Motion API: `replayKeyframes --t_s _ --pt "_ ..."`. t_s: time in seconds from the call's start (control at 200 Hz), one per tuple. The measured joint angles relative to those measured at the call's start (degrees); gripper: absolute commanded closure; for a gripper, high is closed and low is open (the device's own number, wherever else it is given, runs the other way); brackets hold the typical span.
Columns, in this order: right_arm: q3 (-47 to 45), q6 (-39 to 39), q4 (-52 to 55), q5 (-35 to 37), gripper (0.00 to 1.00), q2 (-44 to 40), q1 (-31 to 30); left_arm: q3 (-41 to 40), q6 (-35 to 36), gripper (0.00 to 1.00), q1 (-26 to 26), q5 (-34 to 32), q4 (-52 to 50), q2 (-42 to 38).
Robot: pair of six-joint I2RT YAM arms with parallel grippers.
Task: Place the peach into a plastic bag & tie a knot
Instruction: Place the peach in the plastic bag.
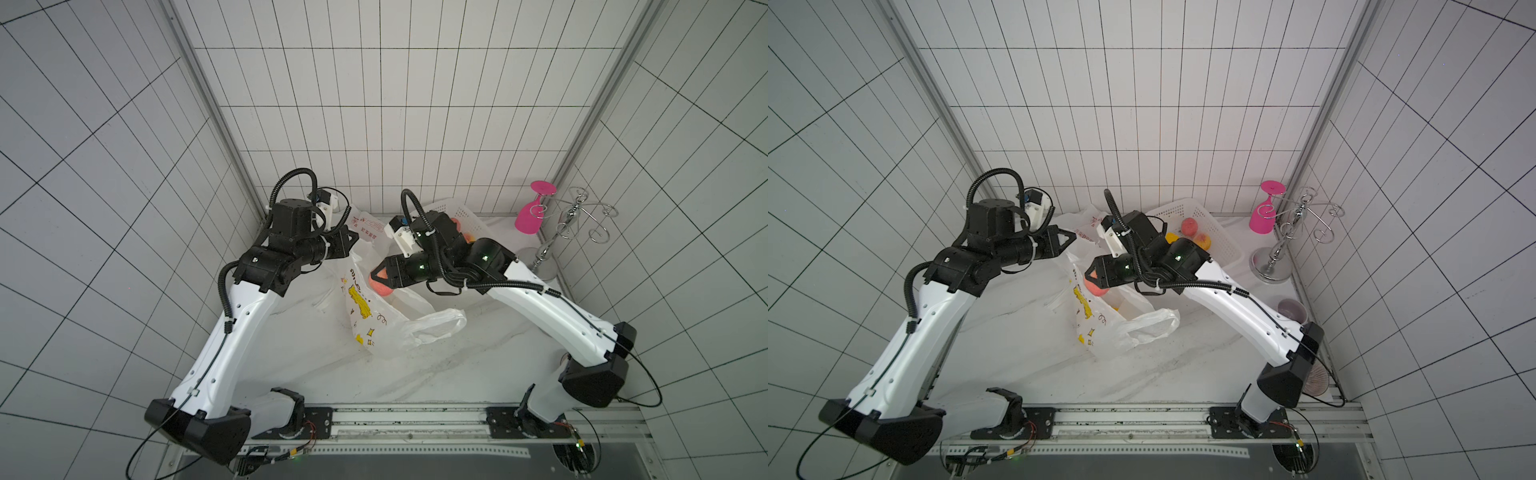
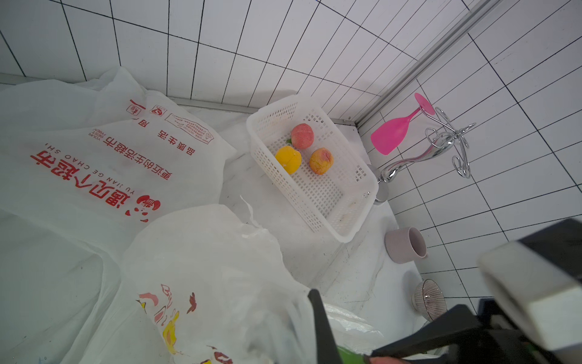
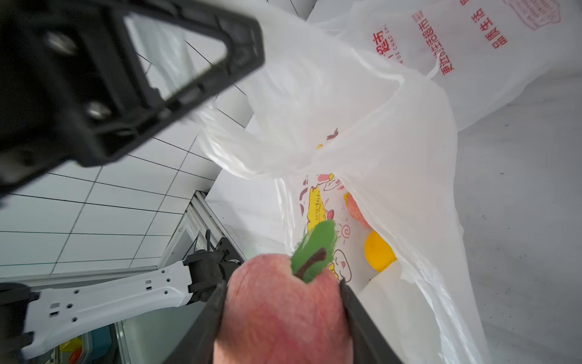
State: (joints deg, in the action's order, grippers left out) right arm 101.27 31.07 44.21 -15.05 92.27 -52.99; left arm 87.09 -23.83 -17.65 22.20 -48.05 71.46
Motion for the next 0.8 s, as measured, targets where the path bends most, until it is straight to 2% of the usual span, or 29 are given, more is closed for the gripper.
replayKeyframes --t_s 0.24,0.485,0.715,0.8 --pt "-6.8 0.9 -3.7 2.2 0.97 4.2 -0.2 0.0 -0.4 1.00 0.0 0.3 0.0 -0.2" --pt "-18.1 9.6 -14.6 -8.2 0.93 2.8 6.5 -1.8 -0.2 1.00 0.2 0.4 0.1 -1.0" --pt "-19.2 15.8 -20.6 -11.9 0.87 2.8 8.8 -2.7 -0.2 1.00 0.3 1.0 0.5 -1.1" --pt "-20.0 19.3 -23.6 -12.5 0.81 3.1 9.2 -2.7 -0.2 1.00 0.2 1.2 0.5 -1.2"
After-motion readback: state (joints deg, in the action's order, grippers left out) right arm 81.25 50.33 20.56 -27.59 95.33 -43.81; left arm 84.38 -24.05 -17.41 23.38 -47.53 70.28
